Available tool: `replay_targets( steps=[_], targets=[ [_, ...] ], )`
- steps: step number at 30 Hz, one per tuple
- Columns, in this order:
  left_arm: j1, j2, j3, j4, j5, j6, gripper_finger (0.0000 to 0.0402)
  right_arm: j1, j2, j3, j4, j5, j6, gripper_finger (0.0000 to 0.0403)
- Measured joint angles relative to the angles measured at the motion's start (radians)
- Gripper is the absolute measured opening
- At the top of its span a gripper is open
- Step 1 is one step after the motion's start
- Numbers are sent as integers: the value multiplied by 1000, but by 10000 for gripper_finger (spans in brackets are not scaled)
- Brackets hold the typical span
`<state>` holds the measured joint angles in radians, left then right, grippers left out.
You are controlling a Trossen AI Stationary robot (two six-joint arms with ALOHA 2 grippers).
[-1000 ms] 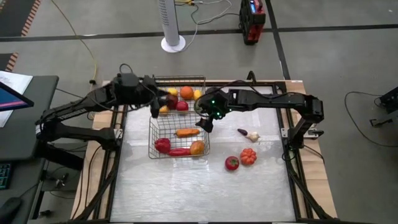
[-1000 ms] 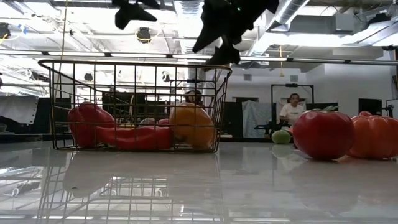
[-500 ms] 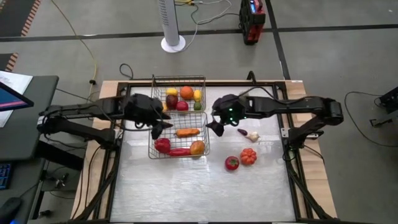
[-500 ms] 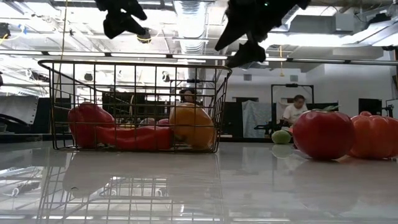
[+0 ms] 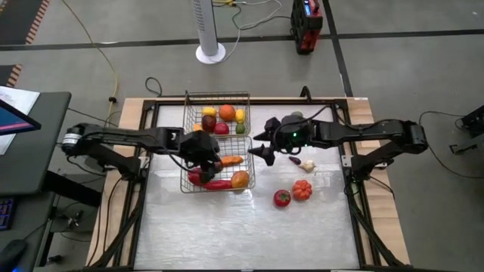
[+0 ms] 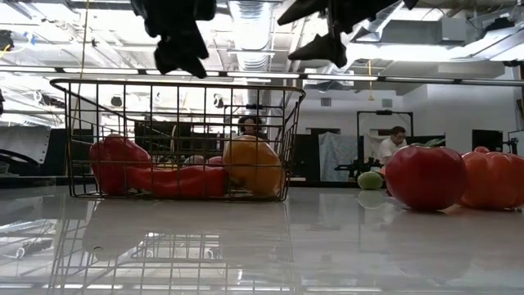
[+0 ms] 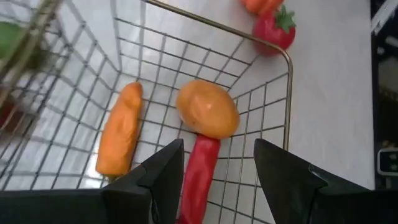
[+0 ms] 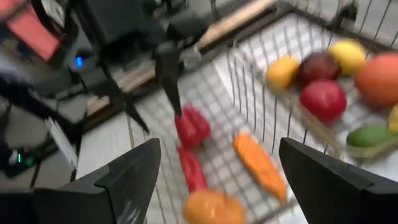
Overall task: Sort produce into baskets
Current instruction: Put the purple pepper into the bottom mesh basket
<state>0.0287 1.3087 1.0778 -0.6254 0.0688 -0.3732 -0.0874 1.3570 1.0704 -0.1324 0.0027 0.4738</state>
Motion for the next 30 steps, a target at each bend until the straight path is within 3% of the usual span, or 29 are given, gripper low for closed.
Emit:
replay_targets(
  steps=[9,12,19,24,30],
  targets=[
    [-2,201,41,80,106,66,183,43,-17,-1,-113,2,53,353],
    [-1,232,42,109,109,62,183,54,-60,0,-202,49,90,353],
    [4,222,42,192,109,64,183,80,-192,0,-472,226,162,353],
    [5,170,42,270,98,110,183,79,-221,-39,-667,267,210,353],
    [9,76,15,311,41,172,183,79,-217,-199,-706,230,324,352]
  ],
)
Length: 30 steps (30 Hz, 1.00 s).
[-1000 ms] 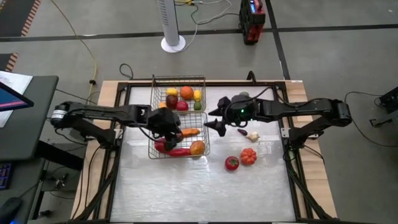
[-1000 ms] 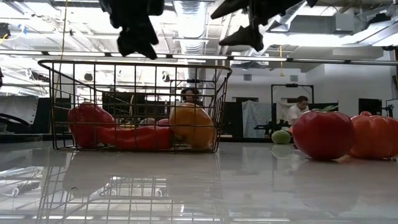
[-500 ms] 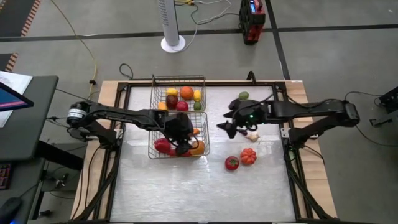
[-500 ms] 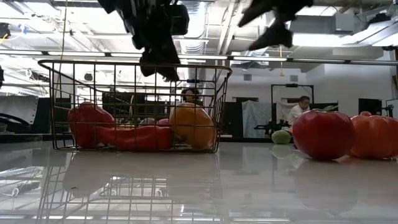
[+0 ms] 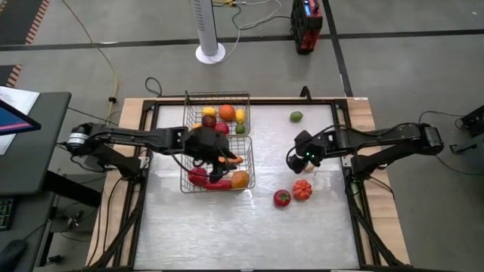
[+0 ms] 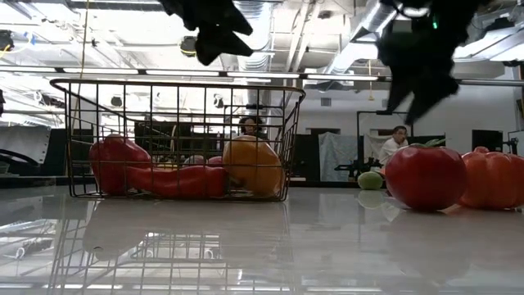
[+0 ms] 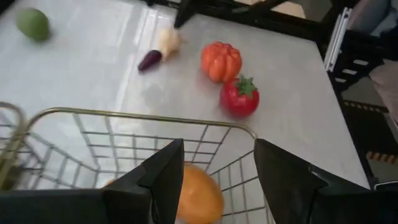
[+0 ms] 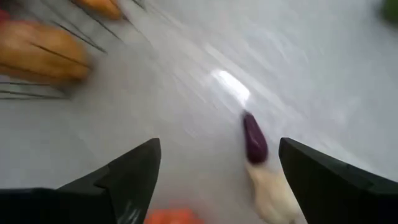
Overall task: Sort produce into baskets
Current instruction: Put the purple pepper into the bottom mesh basket
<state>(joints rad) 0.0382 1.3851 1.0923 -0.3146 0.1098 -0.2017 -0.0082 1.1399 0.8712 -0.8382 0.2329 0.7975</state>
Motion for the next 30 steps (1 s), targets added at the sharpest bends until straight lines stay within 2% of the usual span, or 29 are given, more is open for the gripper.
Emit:
replay_targets(
  steps=[6,10,19,30],
  targets=[
    [38,-113,-137,145,24,-24,183,-49,58,-87,4,-14,43,330],
    [73,-179,-206,168,30,-78,183,-87,123,-98,8,-18,9,310],
    [87,-317,-215,94,-121,-97,183,-99,272,-98,67,-70,-132,290],
    [88,-469,-215,29,-259,-98,183,-106,372,-98,142,-119,-179,289]
  ],
)
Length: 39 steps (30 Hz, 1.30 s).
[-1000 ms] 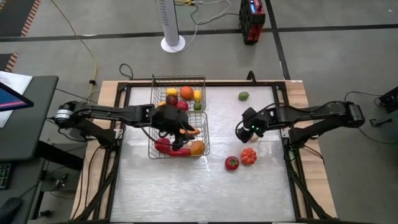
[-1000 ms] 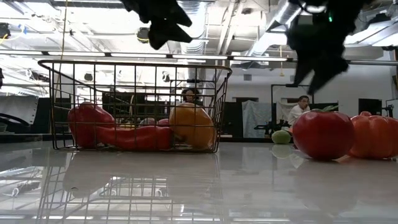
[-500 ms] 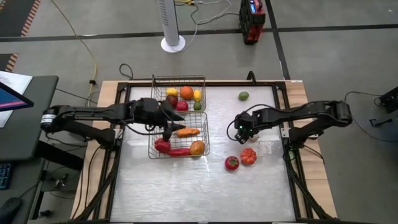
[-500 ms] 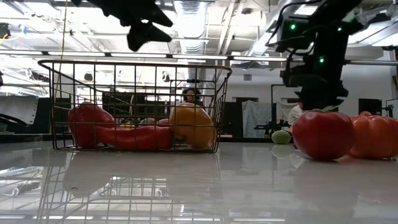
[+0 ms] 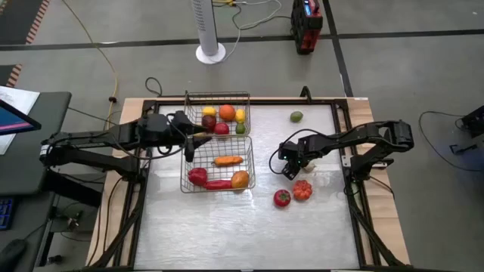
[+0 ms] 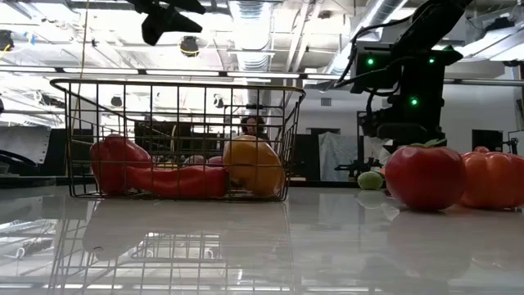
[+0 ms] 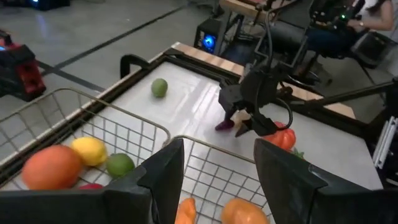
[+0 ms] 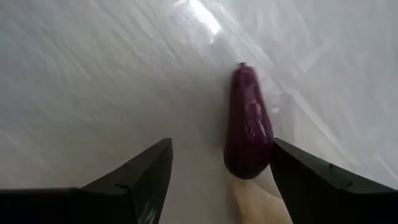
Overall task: Sort produce into baskets
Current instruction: Put the purple pepper into the bottom mesh basket
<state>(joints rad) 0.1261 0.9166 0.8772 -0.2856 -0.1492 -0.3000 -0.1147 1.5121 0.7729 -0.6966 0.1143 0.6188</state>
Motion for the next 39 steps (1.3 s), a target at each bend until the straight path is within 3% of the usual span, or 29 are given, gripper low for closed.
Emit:
replay_targets(
  steps=[8,20,30,39],
  targets=[
    [0,-57,0,-49,-33,0,183,-36,-2,0,10,-38,-15,245],
    [0,-88,1,-63,-46,-9,183,-46,-14,0,13,-116,-28,77],
    [0,-99,1,-61,-74,-11,183,-35,-194,65,37,-145,-22,78],
    [0,-100,1,-56,-102,-11,183,-31,-286,113,364,-154,-11,79]
  ],
)
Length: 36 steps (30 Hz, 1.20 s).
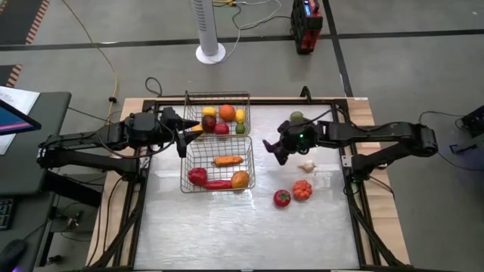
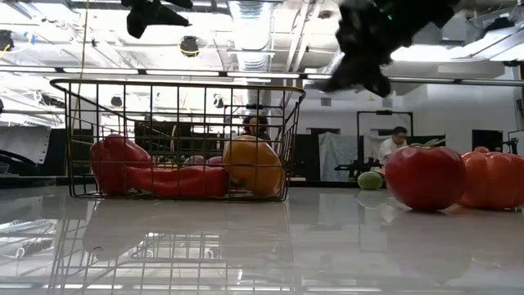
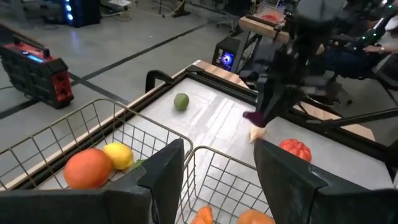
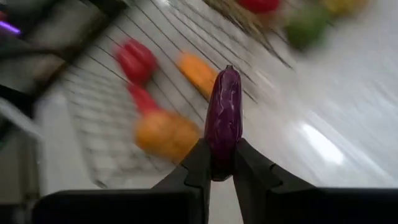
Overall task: Sort produce into baskets
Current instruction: Put the purple pepper into the bottom mesh basket, then put the green lime into the top mesh basket
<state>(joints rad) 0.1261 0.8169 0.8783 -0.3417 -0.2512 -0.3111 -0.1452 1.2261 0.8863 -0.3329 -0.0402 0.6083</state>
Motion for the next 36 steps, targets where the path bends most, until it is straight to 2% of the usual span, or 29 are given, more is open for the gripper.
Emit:
replay_targets(
  steps=[5,9,13,16,19,22,25,31,36],
  targets=[
    [0,0,0,0,0,0,183,33,57,17,241,-34,4,79],
    [0,0,0,0,0,-15,183,62,158,35,423,-35,4,79],
    [0,0,0,-1,3,-19,183,80,281,92,480,-42,-4,87],
    [0,0,0,-5,18,-28,183,83,354,153,444,-91,-38,123],
    [0,0,0,-5,34,-33,183,66,399,218,379,-177,-56,184],
    [0,0,0,-5,35,-37,183,32,414,277,213,-240,-81,245],
    [0,0,0,-5,35,-42,183,-14,400,309,43,-236,-125,284],
    [0,0,0,-9,35,-38,183,-133,326,312,-187,-94,-233,297],
    [0,0,0,-15,35,-34,183,-247,317,306,-245,-60,-307,292]
  ],
)
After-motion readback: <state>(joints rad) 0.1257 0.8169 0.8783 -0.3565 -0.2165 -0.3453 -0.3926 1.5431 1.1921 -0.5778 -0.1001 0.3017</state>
